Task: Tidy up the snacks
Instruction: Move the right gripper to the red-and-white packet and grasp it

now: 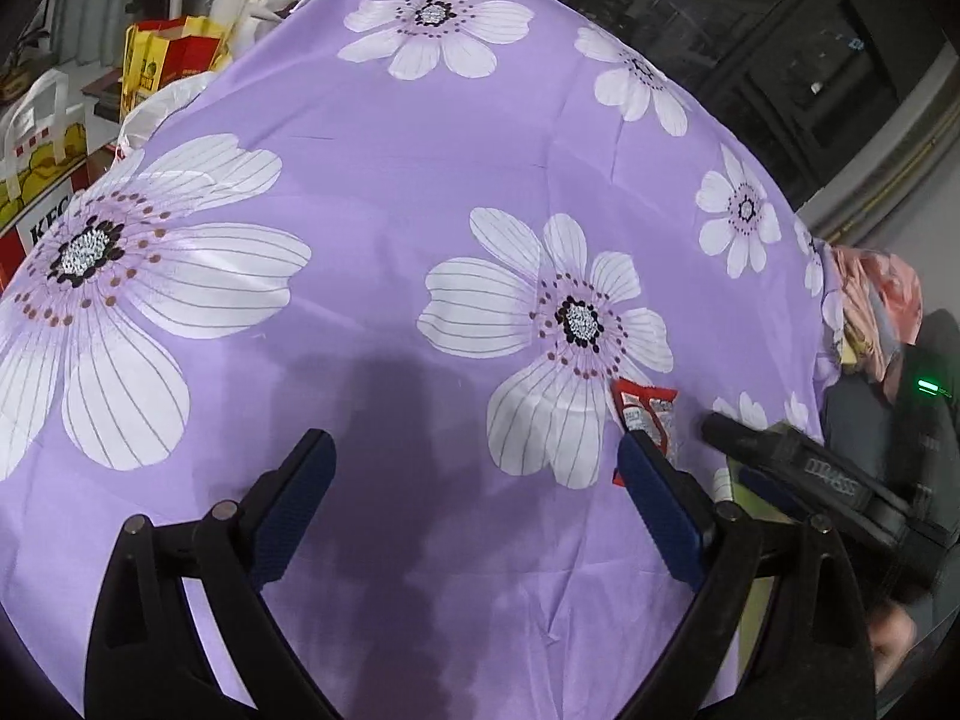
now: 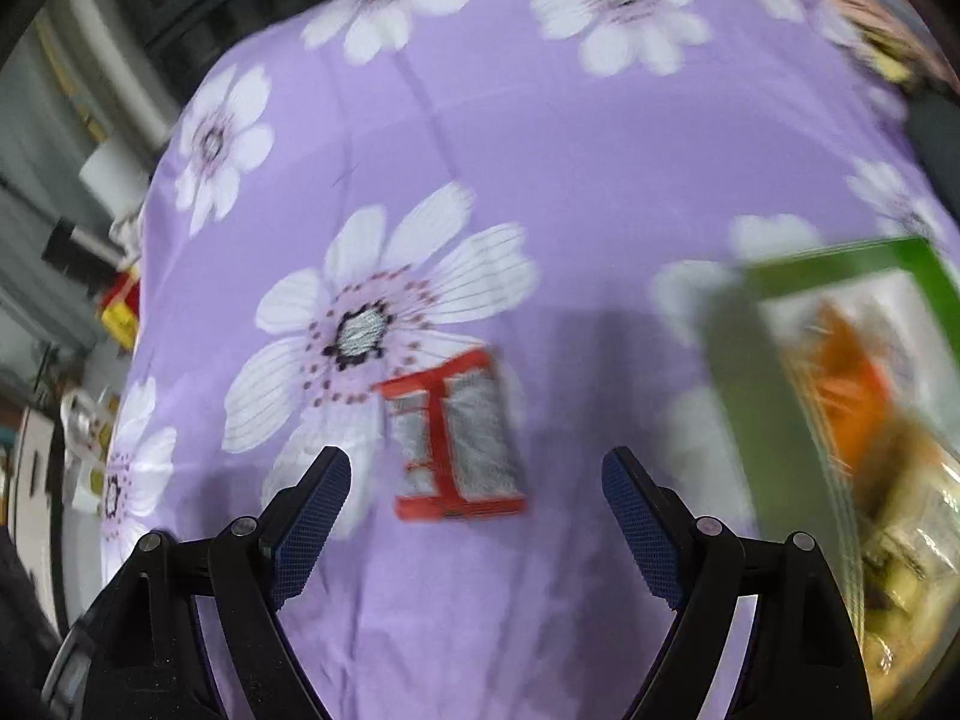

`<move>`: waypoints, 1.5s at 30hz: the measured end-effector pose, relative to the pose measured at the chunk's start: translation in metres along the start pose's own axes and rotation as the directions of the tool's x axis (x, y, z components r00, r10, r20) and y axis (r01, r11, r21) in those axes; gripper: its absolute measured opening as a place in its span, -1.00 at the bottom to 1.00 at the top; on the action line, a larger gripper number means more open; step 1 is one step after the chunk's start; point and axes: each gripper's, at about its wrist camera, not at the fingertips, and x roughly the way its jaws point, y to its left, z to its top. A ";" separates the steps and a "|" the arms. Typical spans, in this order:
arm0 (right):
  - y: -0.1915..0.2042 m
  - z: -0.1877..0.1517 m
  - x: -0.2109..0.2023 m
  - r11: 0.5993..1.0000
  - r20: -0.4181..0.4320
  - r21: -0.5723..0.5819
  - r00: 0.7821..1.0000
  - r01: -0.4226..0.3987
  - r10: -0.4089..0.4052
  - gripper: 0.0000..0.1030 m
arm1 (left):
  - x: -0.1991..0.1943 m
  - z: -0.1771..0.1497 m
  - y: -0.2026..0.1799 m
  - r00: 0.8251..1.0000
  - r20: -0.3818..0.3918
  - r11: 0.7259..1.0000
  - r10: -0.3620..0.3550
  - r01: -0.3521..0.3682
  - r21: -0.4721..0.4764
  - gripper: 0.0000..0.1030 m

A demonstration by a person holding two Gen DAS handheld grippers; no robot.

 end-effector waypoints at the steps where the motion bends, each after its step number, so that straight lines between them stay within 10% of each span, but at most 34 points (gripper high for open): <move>1: 0.003 0.003 0.010 1.000 -0.020 -0.008 1.000 -0.002 0.002 0.67 | 0.001 0.001 0.002 1.000 -0.004 1.000 -0.005 0.005 -0.008 0.86; 5: 0.009 0.005 0.040 1.000 -0.059 -0.023 0.998 0.003 -0.005 0.66 | 0.003 0.002 0.002 1.000 -0.018 1.000 -0.012 0.012 -0.013 0.86; 9: 0.010 -0.003 0.046 0.999 -0.036 -0.029 0.999 0.034 -0.035 0.04 | 0.008 0.001 0.002 0.999 -0.042 1.000 -0.007 0.006 -0.024 0.86; 13: 0.014 -0.012 0.034 0.998 -0.026 -0.060 0.999 0.018 -0.020 -0.12 | 0.008 0.000 0.002 0.999 -0.050 1.000 -0.005 0.004 -0.021 0.86; 23: 0.031 -0.064 -0.012 0.976 -0.156 -0.115 0.974 -0.185 0.166 -0.12 | 0.008 -0.004 0.002 0.995 -0.100 1.000 -0.010 0.009 -0.004 0.84; 32: -0.005 -0.055 -0.019 0.980 -0.070 0.007 0.977 -0.201 0.201 -0.03 | 0.012 -0.020 -0.015 0.975 -0.202 0.991 -0.092 0.109 0.075 0.71; 45: -0.019 -0.058 0.022 0.885 -0.181 0.242 0.878 -0.397 0.443 -0.02 | 0.042 -0.048 -0.048 0.934 -0.345 0.975 -0.096 0.158 0.155 0.13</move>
